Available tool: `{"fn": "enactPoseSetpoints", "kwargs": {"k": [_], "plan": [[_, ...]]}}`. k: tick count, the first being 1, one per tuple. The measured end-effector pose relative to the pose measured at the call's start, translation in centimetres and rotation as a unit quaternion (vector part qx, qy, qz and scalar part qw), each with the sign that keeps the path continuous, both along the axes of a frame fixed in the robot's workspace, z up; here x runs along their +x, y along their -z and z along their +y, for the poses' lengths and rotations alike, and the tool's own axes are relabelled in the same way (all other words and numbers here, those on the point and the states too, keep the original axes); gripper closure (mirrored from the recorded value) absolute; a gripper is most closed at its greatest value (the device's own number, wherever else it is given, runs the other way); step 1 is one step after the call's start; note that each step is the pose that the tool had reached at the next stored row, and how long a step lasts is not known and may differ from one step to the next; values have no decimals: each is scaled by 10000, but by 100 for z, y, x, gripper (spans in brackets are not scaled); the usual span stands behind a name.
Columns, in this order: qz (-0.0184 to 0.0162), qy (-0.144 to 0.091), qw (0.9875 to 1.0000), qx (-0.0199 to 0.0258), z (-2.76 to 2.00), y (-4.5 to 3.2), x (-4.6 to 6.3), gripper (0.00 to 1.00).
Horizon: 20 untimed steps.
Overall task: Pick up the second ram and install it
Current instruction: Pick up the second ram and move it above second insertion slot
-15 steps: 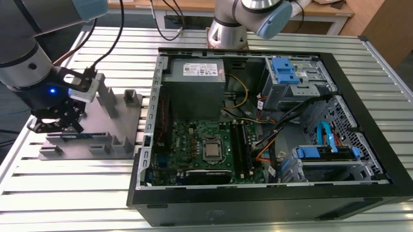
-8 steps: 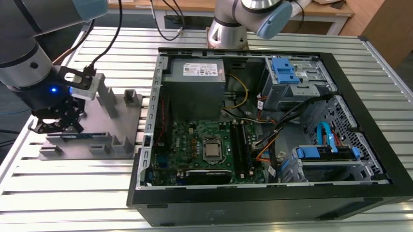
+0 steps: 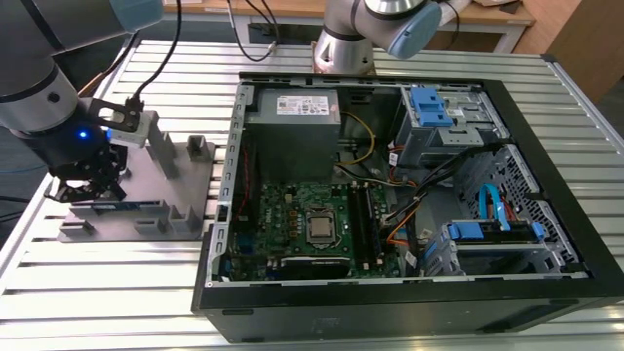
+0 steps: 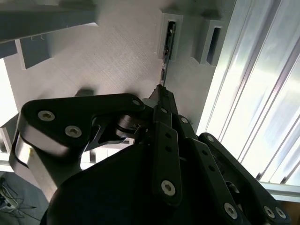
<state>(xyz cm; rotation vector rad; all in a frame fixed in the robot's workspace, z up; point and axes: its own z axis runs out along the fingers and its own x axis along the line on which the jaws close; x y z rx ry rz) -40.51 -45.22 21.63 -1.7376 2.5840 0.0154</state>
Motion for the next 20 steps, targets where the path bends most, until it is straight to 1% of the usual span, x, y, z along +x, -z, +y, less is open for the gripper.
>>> {"fn": "enactPoseSetpoints", "kwargs": {"k": [5, 9, 13, 16, 18, 19, 20], "plan": [[0, -218, 9998, 0, 0, 0, 0, 89], [0, -394, 9992, 0, 0, 0, 0, 89], [0, -574, 9983, 0, 0, 0, 0, 89], [0, -730, 9973, -1, 0, 0, 0, 89], [0, -851, 9964, -18, 0, 2, 1, 89], [3, -910, 9958, -48, 0, 1, 1, 89], [8, -964, 9953, -101, 0, 0, 0, 89]]}}
